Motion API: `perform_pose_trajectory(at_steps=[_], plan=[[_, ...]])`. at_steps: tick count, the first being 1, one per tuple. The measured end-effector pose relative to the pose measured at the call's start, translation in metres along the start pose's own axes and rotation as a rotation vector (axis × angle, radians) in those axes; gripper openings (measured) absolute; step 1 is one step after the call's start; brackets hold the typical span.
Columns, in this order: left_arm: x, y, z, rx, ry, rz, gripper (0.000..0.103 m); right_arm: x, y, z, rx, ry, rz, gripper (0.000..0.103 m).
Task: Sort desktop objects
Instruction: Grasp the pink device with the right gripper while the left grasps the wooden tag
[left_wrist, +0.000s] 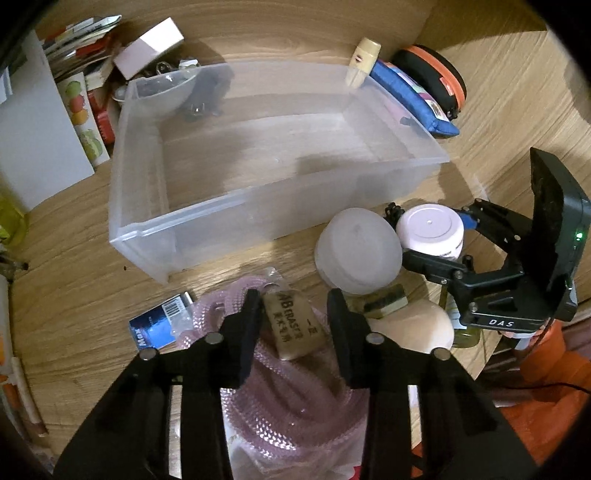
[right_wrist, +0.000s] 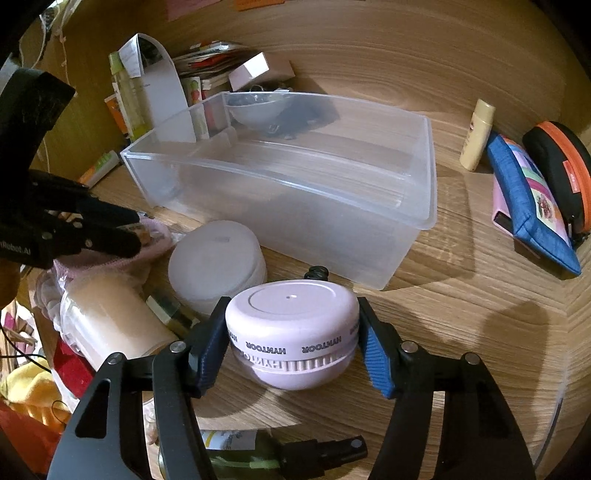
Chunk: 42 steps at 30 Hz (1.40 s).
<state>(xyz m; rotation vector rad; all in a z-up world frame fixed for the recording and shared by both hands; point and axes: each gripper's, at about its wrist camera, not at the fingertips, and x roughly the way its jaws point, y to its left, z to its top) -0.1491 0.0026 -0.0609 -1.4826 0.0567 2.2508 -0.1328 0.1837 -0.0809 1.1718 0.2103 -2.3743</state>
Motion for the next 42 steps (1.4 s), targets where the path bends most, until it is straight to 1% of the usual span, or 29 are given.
perform_pose_trajectory(at_steps=[2, 5, 9, 12, 13, 16, 18, 19, 23, 26, 27, 29, 32, 37, 42], plan=[[-0.002, 0.000, 0.000, 0.006, -0.013, 0.012, 0.023, -0.003, -0.002, 0.000, 0.014, -0.011, 0.010, 0.061], [-0.011, -0.001, -0.003, 0.014, -0.050, 0.016, 0.023, -0.011, -0.004, 0.002, 0.022, -0.033, 0.012, 0.060], [-0.026, -0.004, -0.007, 0.029, -0.103, 0.044, 0.023, -0.027, -0.005, 0.008, 0.022, -0.076, -0.004, 0.060], [-0.042, -0.004, -0.007, 0.031, -0.161, 0.066, 0.023, -0.037, -0.005, 0.015, 0.017, -0.102, -0.009, 0.061], [-0.048, -0.003, -0.007, 0.032, -0.181, 0.078, 0.023, -0.041, -0.005, 0.017, 0.013, -0.112, -0.012, 0.061], [-0.066, -0.005, -0.008, 0.045, -0.258, 0.149, 0.023, -0.053, -0.005, 0.025, 0.007, -0.144, -0.014, 0.061], [-0.074, -0.007, -0.007, 0.059, -0.290, 0.192, 0.023, -0.060, -0.007, 0.031, 0.005, -0.166, -0.007, 0.061], [-0.077, -0.007, -0.007, 0.062, -0.303, 0.203, 0.023, -0.062, -0.008, 0.035, 0.004, -0.178, -0.009, 0.061], [-0.086, -0.009, -0.003, 0.076, -0.354, 0.224, 0.023, -0.068, -0.017, 0.048, 0.019, -0.208, -0.011, 0.060], [-0.093, -0.010, 0.002, 0.073, -0.391, 0.221, 0.023, -0.072, -0.025, 0.061, 0.035, -0.238, -0.008, 0.061], [-0.095, -0.010, 0.006, 0.068, -0.399, 0.206, 0.023, -0.073, -0.027, 0.064, 0.033, -0.243, -0.010, 0.061], [-0.092, -0.007, 0.017, 0.051, -0.400, 0.167, 0.023, -0.071, -0.030, 0.071, 0.028, -0.255, -0.016, 0.061], [-0.083, -0.002, 0.029, 0.032, -0.393, 0.144, 0.023, -0.062, -0.036, 0.084, 0.036, -0.247, -0.014, 0.061], [-0.066, 0.012, 0.050, -0.007, -0.368, 0.142, 0.023, -0.038, -0.043, 0.098, 0.046, -0.200, -0.001, 0.061], [-0.045, 0.029, 0.064, -0.042, -0.318, 0.145, 0.023, -0.014, -0.047, 0.103, 0.053, -0.145, 0.017, 0.061]])
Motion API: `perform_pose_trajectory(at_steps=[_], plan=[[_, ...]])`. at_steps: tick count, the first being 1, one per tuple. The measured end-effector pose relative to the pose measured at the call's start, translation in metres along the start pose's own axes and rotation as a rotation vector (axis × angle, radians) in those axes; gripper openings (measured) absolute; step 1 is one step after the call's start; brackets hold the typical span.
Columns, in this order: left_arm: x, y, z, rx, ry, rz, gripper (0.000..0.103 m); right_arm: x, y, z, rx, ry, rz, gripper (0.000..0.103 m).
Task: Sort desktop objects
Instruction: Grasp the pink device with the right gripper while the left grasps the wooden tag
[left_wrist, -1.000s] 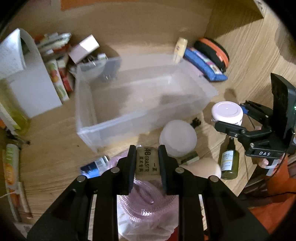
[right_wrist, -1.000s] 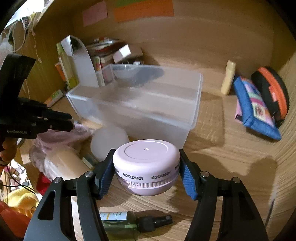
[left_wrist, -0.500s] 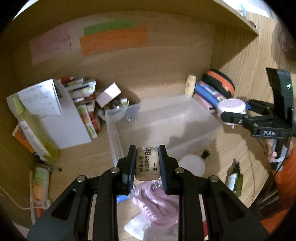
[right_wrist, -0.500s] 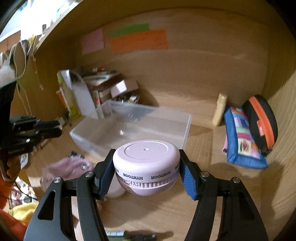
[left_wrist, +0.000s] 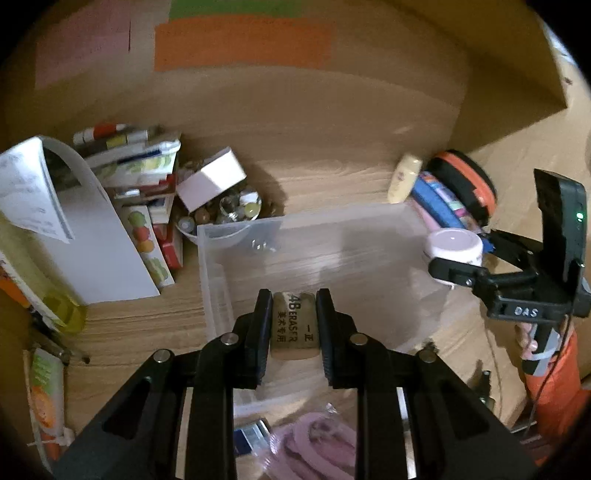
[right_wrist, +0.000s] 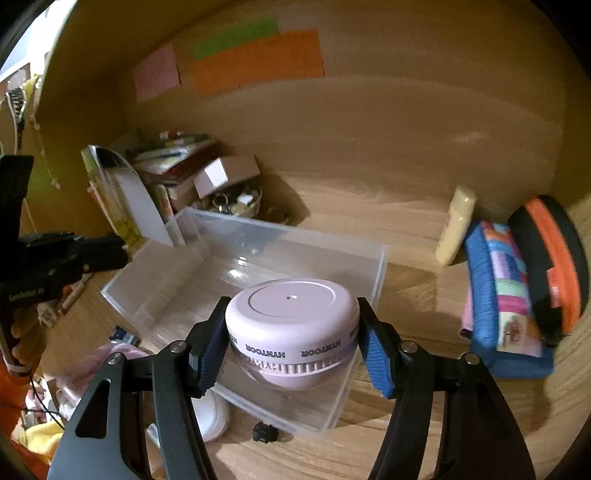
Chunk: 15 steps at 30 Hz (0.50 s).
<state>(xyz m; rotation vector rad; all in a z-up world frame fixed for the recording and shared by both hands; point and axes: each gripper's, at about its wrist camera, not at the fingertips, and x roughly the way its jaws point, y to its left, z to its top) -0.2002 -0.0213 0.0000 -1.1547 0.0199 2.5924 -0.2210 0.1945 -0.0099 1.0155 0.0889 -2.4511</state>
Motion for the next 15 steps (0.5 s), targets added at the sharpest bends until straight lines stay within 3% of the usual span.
perform_pose_trajectory(at_steps=[6, 15], plan=[[0.034, 0.002, -0.001, 0.031, 0.075, 0.005, 0.023, 0.028, 0.002, 0.000, -0.014, 0.078, 0.013, 0.061], [0.064, -0.006, -0.004, 0.095, 0.106, 0.037, 0.023, 0.059, 0.017, -0.008, -0.088, 0.129, 0.008, 0.061]])
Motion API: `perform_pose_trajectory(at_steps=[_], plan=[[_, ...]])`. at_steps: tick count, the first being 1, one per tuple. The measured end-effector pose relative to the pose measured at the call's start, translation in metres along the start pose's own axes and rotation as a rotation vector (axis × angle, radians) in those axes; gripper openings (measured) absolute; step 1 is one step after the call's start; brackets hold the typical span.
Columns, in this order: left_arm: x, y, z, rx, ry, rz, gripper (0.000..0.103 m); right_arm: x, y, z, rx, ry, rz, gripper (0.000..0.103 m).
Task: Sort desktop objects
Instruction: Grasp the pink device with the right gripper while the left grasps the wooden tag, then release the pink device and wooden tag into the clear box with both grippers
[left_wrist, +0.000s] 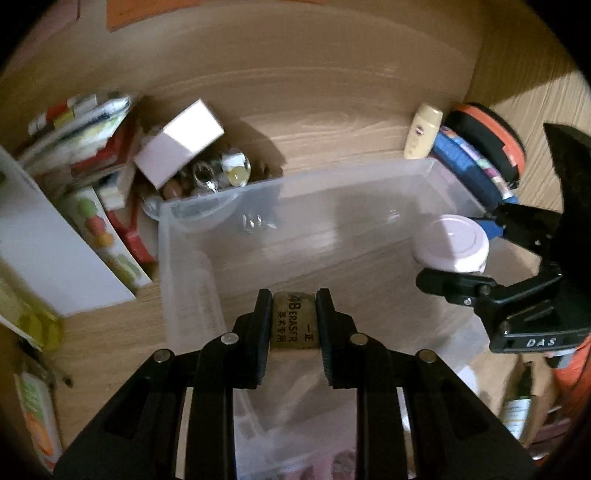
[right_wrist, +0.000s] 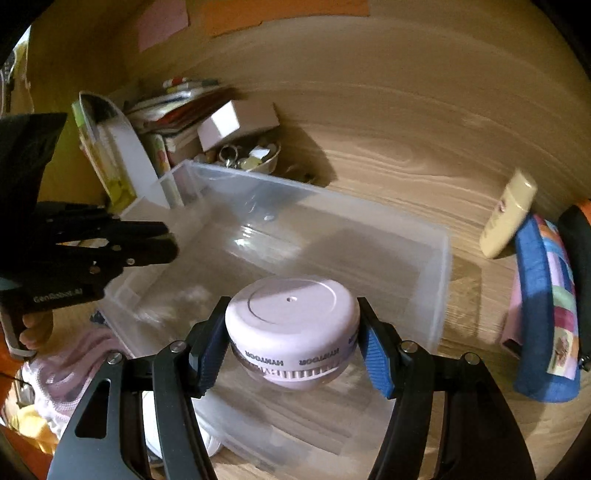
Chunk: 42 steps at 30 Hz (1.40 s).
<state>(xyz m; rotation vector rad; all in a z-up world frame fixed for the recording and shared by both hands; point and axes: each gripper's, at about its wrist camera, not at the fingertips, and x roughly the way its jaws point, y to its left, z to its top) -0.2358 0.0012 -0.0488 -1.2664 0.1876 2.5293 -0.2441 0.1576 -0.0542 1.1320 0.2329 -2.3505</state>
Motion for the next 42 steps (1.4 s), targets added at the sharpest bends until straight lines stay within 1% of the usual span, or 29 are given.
perform_pose_trajectory(at_steps=[3, 8, 14, 16, 18, 19, 21, 23, 25, 27, 29, 31, 32, 33, 34, 36, 37, 39, 42], plan=[[0.004, -0.004, 0.002, 0.020, 0.004, 0.000, 0.023, 0.007, 0.006, 0.000, -0.032, 0.006, -0.044, 0.061], [0.013, -0.009, 0.001, 0.050, 0.020, 0.008, 0.023, 0.009, 0.007, 0.001, -0.037, 0.007, -0.047, 0.060], [0.014, -0.010, 0.000, 0.046, 0.021, 0.012, 0.023, 0.008, 0.009, 0.001, -0.031, 0.005, -0.057, 0.061], [0.010, -0.009, 0.000, 0.046, 0.010, 0.023, 0.025, 0.008, 0.011, 0.002, -0.035, 0.006, -0.061, 0.061], [0.002, -0.008, 0.000, 0.036, -0.008, 0.027, 0.031, 0.006, 0.012, 0.002, -0.036, 0.001, -0.060, 0.061], [-0.002, -0.006, 0.000, 0.027, -0.018, 0.028, 0.032, 0.004, 0.013, 0.003, -0.035, -0.003, -0.061, 0.062], [-0.011, -0.003, 0.000, 0.013, -0.035, 0.023, 0.034, -0.001, 0.014, 0.003, -0.036, -0.016, -0.063, 0.068], [-0.019, -0.001, -0.001, 0.008, -0.050, 0.031, 0.035, -0.011, 0.016, 0.002, -0.034, -0.040, -0.075, 0.071], [-0.030, -0.001, -0.003, 0.003, -0.068, 0.046, 0.039, -0.019, 0.018, 0.001, -0.033, -0.057, -0.085, 0.073], [-0.037, -0.002, -0.004, -0.001, -0.085, 0.055, 0.047, -0.028, 0.019, 0.001, -0.031, -0.073, -0.094, 0.077], [-0.049, -0.005, -0.006, -0.002, -0.109, 0.072, 0.051, -0.040, 0.020, -0.002, -0.022, -0.094, -0.106, 0.079], [-0.060, -0.008, -0.010, 0.000, -0.129, 0.087, 0.056, -0.051, 0.021, -0.004, -0.014, -0.109, -0.112, 0.080], [-0.065, -0.010, -0.011, 0.000, -0.141, 0.094, 0.060, -0.054, 0.021, -0.004, -0.012, -0.114, -0.114, 0.080], [-0.071, -0.012, -0.013, -0.001, -0.154, 0.100, 0.067, -0.059, 0.022, -0.005, -0.008, -0.121, -0.119, 0.080], [-0.081, -0.013, -0.016, -0.005, -0.172, 0.110, 0.071, -0.066, 0.023, -0.007, -0.005, -0.131, -0.125, 0.080], [-0.093, -0.015, -0.019, -0.011, -0.194, 0.121, 0.083, -0.078, 0.024, -0.010, -0.001, -0.146, -0.134, 0.082], [-0.102, -0.017, -0.021, -0.015, -0.210, 0.128, 0.085, -0.086, 0.026, -0.012, 0.002, -0.158, -0.136, 0.083], [-0.119, -0.019, -0.027, -0.022, -0.237, 0.138, 0.092, -0.104, 0.028, -0.019, 0.006, -0.186, -0.141, 0.085], [-0.137, -0.022, -0.035, -0.036, -0.260, 0.147, 0.095, -0.123, 0.032, -0.027, 0.009, -0.220, -0.149, 0.088]])
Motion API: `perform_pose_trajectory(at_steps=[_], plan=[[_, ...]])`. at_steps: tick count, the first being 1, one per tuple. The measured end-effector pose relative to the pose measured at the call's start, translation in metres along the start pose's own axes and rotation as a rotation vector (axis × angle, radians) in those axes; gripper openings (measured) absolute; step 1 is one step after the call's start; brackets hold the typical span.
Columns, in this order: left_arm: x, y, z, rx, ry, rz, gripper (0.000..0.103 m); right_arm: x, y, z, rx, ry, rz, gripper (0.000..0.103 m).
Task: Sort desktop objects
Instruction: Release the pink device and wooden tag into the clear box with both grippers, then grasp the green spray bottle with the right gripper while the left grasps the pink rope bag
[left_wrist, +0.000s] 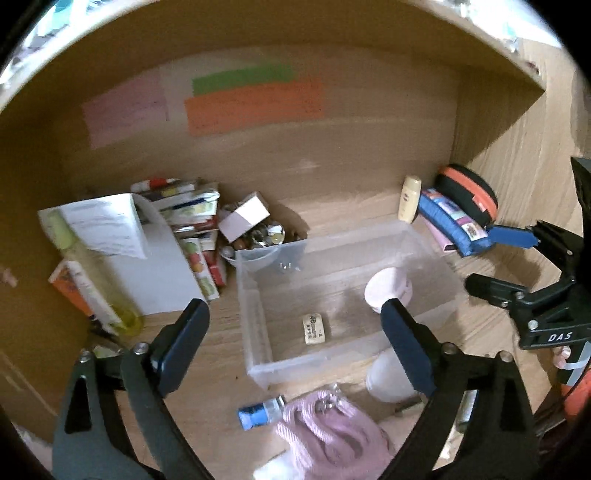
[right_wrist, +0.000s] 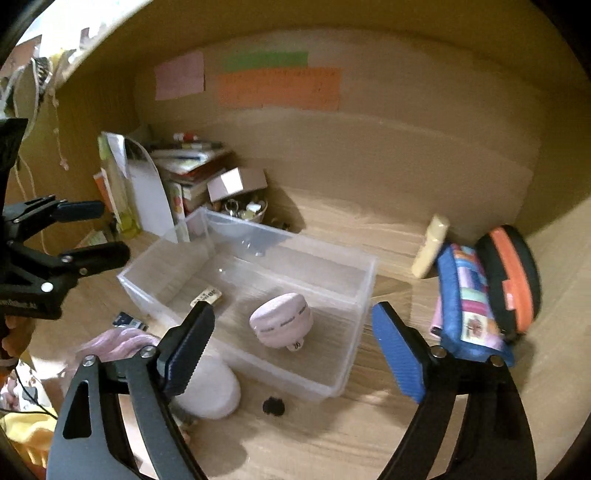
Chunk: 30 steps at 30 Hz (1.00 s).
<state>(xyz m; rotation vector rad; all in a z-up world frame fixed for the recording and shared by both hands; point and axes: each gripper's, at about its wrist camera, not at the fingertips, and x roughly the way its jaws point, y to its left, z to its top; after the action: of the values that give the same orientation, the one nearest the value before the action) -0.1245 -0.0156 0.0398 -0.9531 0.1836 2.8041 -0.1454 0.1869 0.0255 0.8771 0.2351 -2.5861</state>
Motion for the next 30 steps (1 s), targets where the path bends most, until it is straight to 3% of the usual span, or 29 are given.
perform_pose_trajectory(at_steps=[5, 7, 14, 19, 25, 30], plan=[[-0.025, 0.004, -0.017, -0.032, 0.003, -0.006, 0.096, -0.037, 0.003, -0.018, 0.001, -0.053, -0.028, 0.100], [-0.029, 0.006, -0.026, -0.045, 0.017, -0.008, 0.096, -0.045, 0.004, -0.025, -0.003, -0.060, -0.036, 0.101], [-0.022, 0.017, -0.067, -0.109, 0.157, -0.057, 0.096, -0.052, 0.015, -0.064, -0.014, -0.003, -0.052, 0.101], [0.006, 0.014, -0.089, -0.130, 0.288, -0.056, 0.096, -0.045, 0.024, -0.093, -0.001, 0.054, -0.033, 0.101], [0.040, 0.017, -0.089, -0.257, 0.415, -0.186, 0.096, -0.031, 0.043, -0.118, -0.012, 0.129, 0.016, 0.101], [0.061, 0.002, -0.086, -0.227, 0.470, -0.157, 0.096, -0.023, 0.052, -0.129, -0.061, 0.154, 0.012, 0.101]])
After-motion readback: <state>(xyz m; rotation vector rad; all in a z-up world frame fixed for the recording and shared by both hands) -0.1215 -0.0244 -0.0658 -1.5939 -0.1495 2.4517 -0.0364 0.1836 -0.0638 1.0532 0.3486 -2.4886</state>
